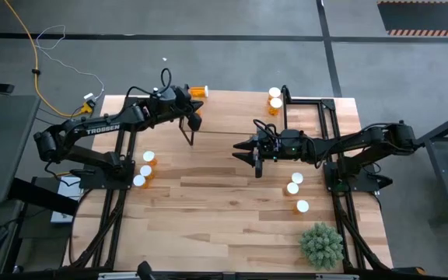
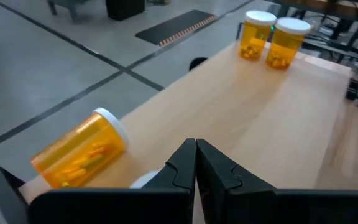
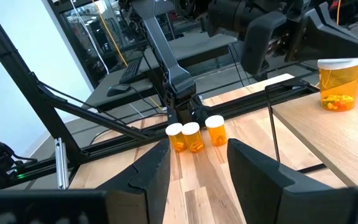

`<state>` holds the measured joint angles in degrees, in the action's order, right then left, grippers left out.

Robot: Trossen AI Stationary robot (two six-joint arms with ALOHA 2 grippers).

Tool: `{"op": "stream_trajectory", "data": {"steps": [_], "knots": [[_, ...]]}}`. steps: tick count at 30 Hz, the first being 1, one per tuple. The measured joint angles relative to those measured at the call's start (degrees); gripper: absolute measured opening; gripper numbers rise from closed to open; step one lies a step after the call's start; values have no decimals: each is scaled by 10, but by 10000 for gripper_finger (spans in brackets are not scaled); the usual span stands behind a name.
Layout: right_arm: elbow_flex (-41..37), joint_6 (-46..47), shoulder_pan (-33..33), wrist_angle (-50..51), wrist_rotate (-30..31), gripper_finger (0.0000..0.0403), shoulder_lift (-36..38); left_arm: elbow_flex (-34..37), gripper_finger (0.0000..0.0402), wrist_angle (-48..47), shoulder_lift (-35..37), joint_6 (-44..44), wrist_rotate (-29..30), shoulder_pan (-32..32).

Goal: Pick and place medicine bottles onto shelf by color
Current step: Put the yellow pill bottle on the shelf

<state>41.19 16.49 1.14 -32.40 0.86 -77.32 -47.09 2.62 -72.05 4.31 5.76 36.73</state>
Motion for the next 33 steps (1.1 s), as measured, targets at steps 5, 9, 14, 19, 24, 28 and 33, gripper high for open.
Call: {"op": "stream_trajectory", "data": {"steps": [5,9,14,19,24,28,33], "knots": [[0,0,0,0,0,152,0,0,0,1,0,12,37,0],[0,0,0,0,0,152,0,1,0,-18,0,15,41,0],[0,0,0,0,0,152,0,2,0,-17,0,15,39,0],[0,0,0,0,0,152,0,2,0,-17,0,15,34,0],[0,0,0,0,0,152,0,2,0,-18,-4,15,35,-1],[0,0,0,0,0,152,0,18,0,4,-5,17,34,-1],[0,0,0,0,0,152,0,42,0,27,-3,20,35,0]]}}
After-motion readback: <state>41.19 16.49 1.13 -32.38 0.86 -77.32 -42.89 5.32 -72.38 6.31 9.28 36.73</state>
